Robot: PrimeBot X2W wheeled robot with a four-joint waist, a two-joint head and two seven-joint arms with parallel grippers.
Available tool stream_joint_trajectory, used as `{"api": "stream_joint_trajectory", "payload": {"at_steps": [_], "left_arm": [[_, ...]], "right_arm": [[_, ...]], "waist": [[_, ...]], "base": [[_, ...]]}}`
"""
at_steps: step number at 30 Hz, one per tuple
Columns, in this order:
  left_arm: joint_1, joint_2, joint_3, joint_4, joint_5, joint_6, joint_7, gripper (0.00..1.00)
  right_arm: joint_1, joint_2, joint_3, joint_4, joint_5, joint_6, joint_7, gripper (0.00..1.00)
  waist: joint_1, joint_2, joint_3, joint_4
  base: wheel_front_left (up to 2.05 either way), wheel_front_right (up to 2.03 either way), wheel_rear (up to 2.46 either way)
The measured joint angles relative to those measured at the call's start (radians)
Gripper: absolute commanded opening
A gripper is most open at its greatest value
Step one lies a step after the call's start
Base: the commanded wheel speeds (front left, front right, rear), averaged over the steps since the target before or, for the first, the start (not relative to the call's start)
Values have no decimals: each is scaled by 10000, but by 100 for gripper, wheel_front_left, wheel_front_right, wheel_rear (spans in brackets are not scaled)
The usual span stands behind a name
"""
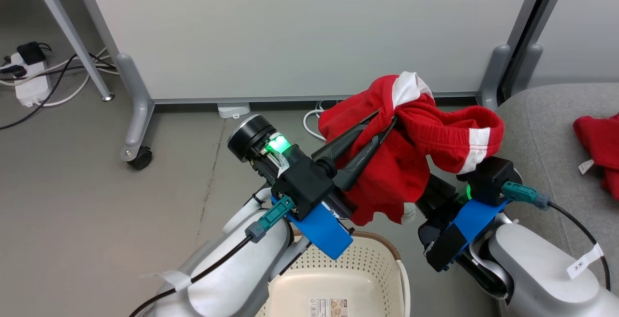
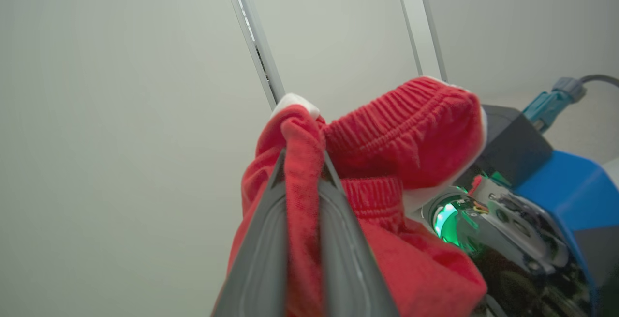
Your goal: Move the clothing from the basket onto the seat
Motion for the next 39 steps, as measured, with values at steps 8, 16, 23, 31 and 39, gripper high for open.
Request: {"api": "stream_joint_trajectory", "payload": {"at_steps": [8,16,23,31,39], "left_arm": [[0,27,94,13,42,-2,0,0],[-12,25,148,130,121,-4,0,0],[-63,-25,267,314,221,12,0,100],[-109,-58,385,337,378,15,0,100],[-164,-65,514,328,472,36,0,100]], "right_arm": [[56,-56,13,-157,102,0,0,0],[56,-86,17,-215,138,0,0,0],[55,-94,84,-261,217,0,0,0],[57,-105,92,-336,291,-2,0,0],[151,-104,-119,-382,376,-2,0,0]], "waist": [[0,0,89,-88],[0,0,195,-132],[0,0,296,-151],[0,0,437,-212],[0,0,579,-396]], "base": [[0,0,0],[0,0,0],[0,0,0],[0,0,0],[0,0,0]]}}
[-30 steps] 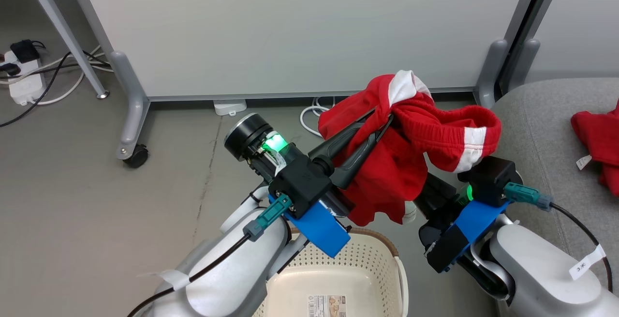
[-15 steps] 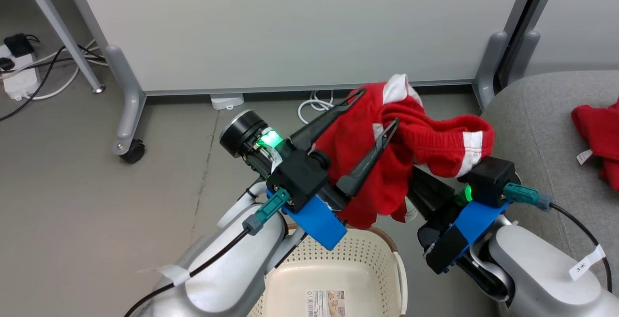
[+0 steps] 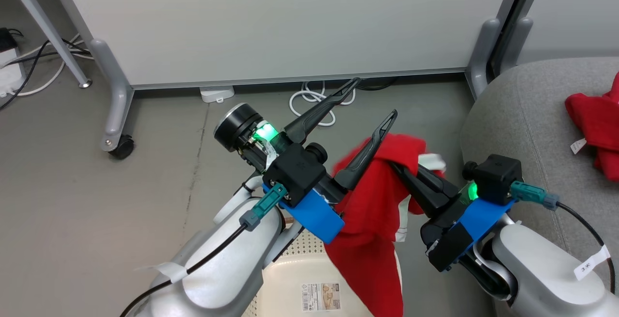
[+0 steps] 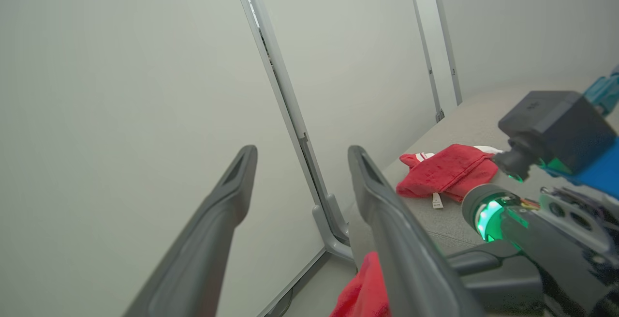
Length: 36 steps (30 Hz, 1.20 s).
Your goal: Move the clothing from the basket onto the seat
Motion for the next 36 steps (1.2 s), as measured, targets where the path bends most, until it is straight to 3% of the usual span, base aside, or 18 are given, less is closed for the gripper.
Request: {"api": "stream_joint_trajectory", "payload": {"at_steps": [11,36], "left_arm": [[0,19,-29,17,105,8,-12,100],[-420,-104,-1149,754,69,-54,-10,100]], "right_arm": [[353,130,-1233,-270,-372,0,2,0],[1867,497,-4452,-1124,-1442,0,0,0]], "waist": [[0,0,320,-718],[0,0,1327,-3471]], "base": [[0,0,0],[0,0,0]]}}
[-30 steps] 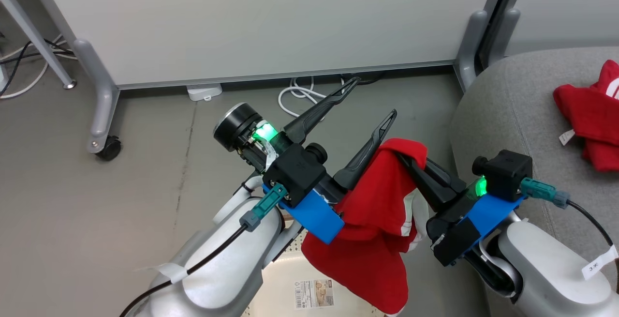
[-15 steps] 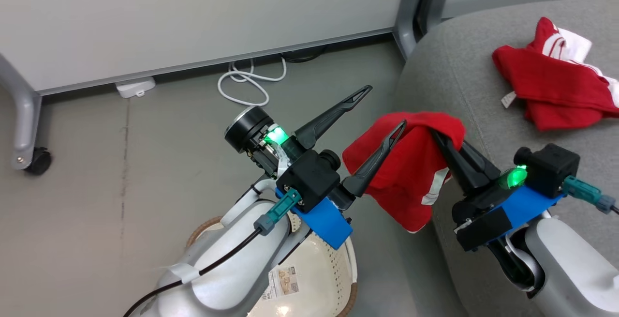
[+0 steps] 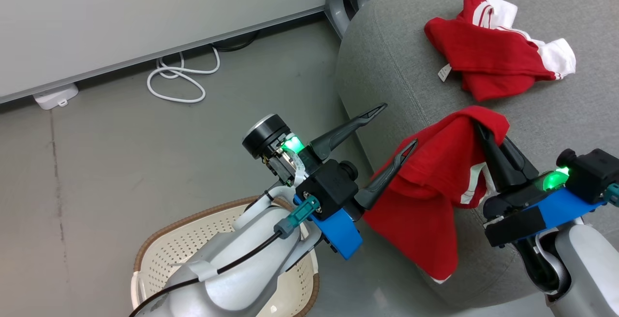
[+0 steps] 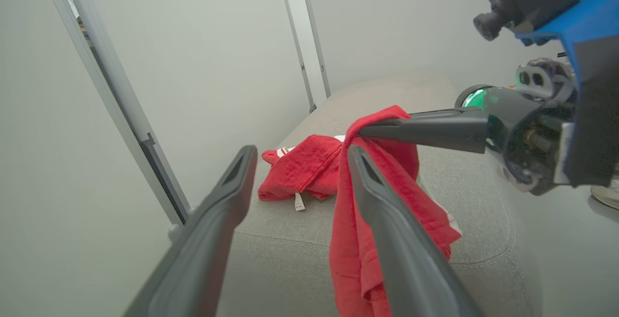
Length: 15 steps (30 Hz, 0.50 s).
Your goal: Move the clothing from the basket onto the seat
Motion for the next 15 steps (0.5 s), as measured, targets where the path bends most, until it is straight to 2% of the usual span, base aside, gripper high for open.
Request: {"api": "stream_joint_trajectory", "payload": {"at_steps": [10,15], "left_arm": [[-89,31,-387,477,-451,-36,50,100],[-253,127,-428,477,-529,-36,59,100]], "right_arm": [[200,192,-880,-491,-153,0,0,0],[-621,176,-1361,-702,-443,0,0,0]], "waist": [[0,0,135,-164],[0,0,373,-52]], "base": [[0,0,0],[0,0,0]]}}
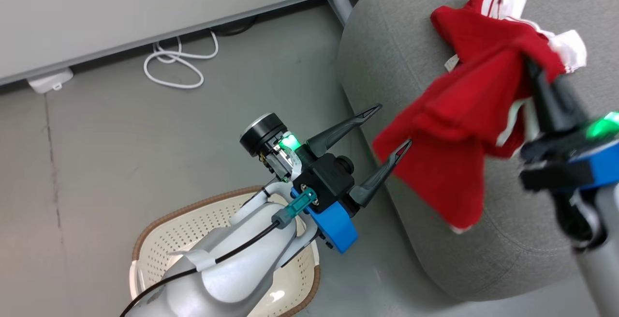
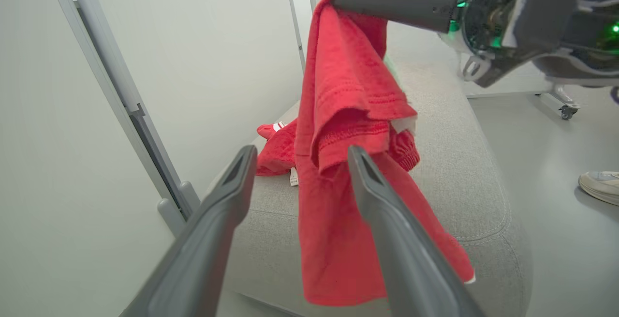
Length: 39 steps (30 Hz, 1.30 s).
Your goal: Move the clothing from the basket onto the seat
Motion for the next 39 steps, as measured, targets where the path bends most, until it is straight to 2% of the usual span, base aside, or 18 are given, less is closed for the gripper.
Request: {"api": "stream_joint_trajectory", "payload": {"at_steps": [5,9,13,16,19,22,24,31,39], "left_arm": [[-266,2,-38,-121,73,10,2,100],[-582,-6,-104,-217,211,44,58,100],[-1001,-6,-150,-280,372,56,102,100],[-1317,10,-173,-330,500,63,119,100],[-1531,15,-178,-378,573,98,142,100],[-1730,40,-178,-424,660,146,130,100],[-1869,67,-196,-426,721,173,117,100],[-2110,94,-274,-431,836,215,107,100],[-2210,244,-313,-355,871,240,86,100]], "right_arm": [[-1425,-318,-966,-13,-174,0,0,0],[-2917,-840,-2021,58,-502,0,0,0],[-4339,-1766,-2807,324,-715,2,0,0],[-5196,-2702,-3170,654,-907,2,-2,0],[-5812,-3507,-3547,1331,-859,2,-2,0],[-6077,-3983,-3664,2134,-502,0,-2,0],[-6032,-4015,-3172,2888,-433,0,0,0],[-5475,-3705,-2909,4504,-201,2,0,0],[-4776,-2767,-2849,5670,320,2,0,0]], "waist": [[0,0,459,187],[0,0,1046,368],[0,0,1767,572],[0,0,2348,717],[1,0,2917,845],[1,0,3443,943],[2,0,3904,983],[2,0,4606,980],[2,0,4955,818]], "base": [[0,0,0],[0,0,0],[0,0,0],[0,0,0],[0,0,0],[0,0,0],[0,0,0],[0,0,0],[0,0,0]]}}
